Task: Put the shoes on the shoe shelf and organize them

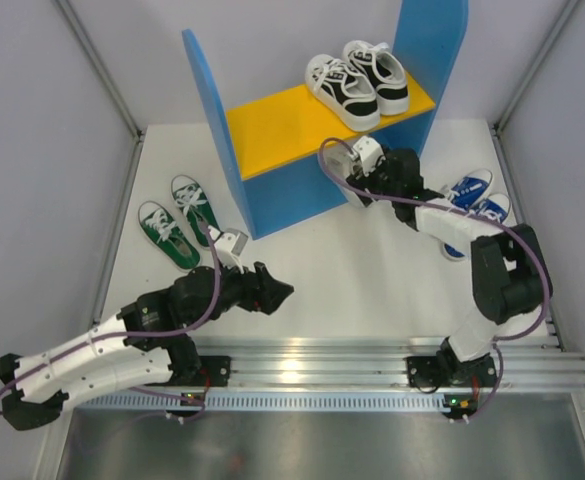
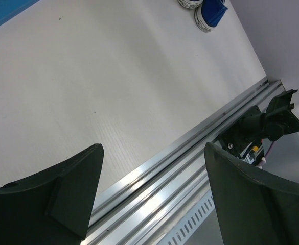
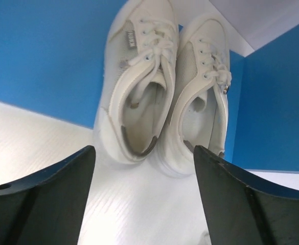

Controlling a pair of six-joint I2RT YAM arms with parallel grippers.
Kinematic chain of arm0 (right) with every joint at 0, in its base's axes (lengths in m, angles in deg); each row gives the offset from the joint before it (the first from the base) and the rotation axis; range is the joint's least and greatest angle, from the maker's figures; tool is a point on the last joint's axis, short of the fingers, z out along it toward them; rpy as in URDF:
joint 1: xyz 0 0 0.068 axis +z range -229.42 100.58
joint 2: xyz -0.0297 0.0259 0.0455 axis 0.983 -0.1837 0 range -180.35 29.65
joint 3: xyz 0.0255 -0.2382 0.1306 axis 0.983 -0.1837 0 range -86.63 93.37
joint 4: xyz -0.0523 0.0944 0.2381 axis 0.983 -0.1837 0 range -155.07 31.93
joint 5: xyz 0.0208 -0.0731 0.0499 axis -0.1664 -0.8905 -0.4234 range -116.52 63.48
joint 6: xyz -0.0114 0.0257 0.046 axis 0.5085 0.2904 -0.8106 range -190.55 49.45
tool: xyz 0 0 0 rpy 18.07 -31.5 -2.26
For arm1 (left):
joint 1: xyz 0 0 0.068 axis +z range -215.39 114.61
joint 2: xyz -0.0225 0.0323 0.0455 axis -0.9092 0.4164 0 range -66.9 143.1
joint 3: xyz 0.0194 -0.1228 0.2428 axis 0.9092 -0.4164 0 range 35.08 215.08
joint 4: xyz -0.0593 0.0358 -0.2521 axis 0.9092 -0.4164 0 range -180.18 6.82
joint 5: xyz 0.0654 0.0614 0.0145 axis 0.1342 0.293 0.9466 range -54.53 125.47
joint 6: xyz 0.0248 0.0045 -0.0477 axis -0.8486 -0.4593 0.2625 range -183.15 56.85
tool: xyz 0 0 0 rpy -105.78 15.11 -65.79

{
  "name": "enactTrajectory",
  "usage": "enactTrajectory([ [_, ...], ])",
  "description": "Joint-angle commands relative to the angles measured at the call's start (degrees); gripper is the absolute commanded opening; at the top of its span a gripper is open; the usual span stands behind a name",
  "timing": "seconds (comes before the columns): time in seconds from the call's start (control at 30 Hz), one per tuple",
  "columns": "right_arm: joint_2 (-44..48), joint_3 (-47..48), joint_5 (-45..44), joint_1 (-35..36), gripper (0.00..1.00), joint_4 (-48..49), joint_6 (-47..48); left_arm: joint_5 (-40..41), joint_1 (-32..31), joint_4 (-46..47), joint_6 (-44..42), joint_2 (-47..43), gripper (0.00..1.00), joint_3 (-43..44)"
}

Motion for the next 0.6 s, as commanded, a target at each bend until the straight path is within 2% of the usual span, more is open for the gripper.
enactTrajectory([
  [0.0, 7.66, -1.38, 6.89, -0.67, 0.79, -4.21, 2.93, 0.42, -0.13, -0.25, 0.79, 0.01, 0.86, 2.43],
  [0.13, 13.55, -1.65, 13.41, -0.76, 0.84, -16.06, 7.59, 5.68, -0.13, -5.43, 1.67, 0.80, 0.90, 4.97],
  [0.17, 15.82, -1.38, 14.81, -0.67, 0.85, -19.07, 8.03, 9.18, -0.13, -6.57, 1.85, 1.15, 0.92, 5.59],
  [0.23, 18.03, -0.33, 20.69, -0.67, 0.86, -28.35, 9.61, 12.71, -0.04, -10.62, 2.02, 2.47, 0.94, 7.17],
  [0.37, 25.93, 0.12, 31.94, -0.67, 0.87, -39.97, 10.41, 21.24, -0.04, -15.37, 1.32, 4.93, 0.98, 10.68],
  [0.5, 34.55, -4.45, 40.03, -1.28, 0.88, -45.79, 12.86, 27.30, 0.14, -16.77, 1.58, 3.72, 0.97, 9.64],
  [0.57, 39.72, -8.66, 40.23, -3.47, 0.91, -45.81, 14.45, 31.08, 0.66, -18.44, 5.09, 2.13, 0.90, 8.94],
])
